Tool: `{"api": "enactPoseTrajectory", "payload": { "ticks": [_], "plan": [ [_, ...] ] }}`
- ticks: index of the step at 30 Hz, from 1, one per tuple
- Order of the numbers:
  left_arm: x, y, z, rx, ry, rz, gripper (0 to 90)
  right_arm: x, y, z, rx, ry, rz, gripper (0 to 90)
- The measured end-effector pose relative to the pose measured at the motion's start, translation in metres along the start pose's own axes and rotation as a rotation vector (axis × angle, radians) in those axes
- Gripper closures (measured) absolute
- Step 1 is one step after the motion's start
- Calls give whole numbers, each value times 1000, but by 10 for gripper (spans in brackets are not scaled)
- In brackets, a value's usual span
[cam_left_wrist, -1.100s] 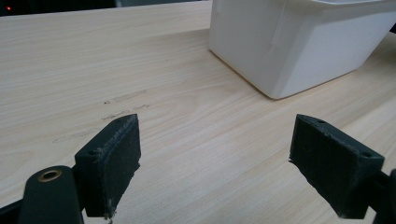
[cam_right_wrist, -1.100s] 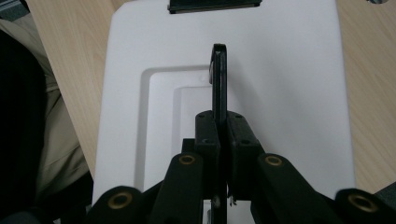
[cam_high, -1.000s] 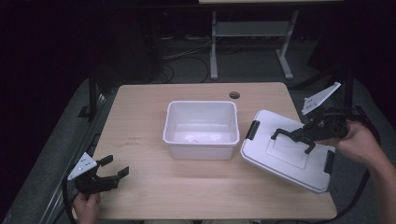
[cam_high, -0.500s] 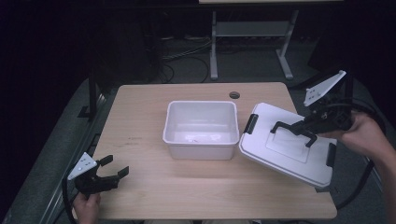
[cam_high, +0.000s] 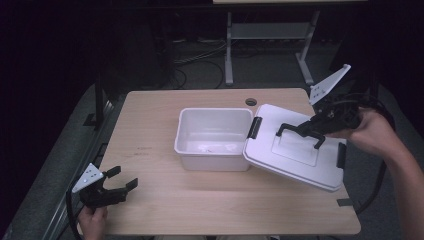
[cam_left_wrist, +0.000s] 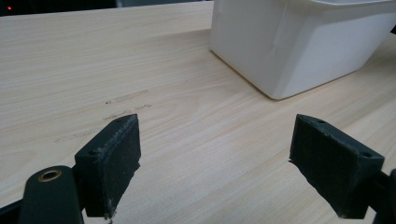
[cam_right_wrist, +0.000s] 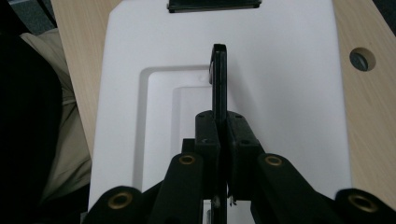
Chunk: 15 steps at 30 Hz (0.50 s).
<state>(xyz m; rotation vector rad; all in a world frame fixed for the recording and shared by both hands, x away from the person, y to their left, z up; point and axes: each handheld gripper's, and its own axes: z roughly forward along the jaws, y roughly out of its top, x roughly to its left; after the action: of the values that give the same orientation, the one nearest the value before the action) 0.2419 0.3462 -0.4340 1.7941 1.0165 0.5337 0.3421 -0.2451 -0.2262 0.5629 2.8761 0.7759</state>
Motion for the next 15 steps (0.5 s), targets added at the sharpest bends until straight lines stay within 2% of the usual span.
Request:
{"api": "enactPoseTrajectory", "payload": {
  "ticks": [15],
  "plan": [
    [1, 0, 0, -1, -2, 1, 157, -2, 35, 12, 3, 20, -54, 846]
  ]
}}
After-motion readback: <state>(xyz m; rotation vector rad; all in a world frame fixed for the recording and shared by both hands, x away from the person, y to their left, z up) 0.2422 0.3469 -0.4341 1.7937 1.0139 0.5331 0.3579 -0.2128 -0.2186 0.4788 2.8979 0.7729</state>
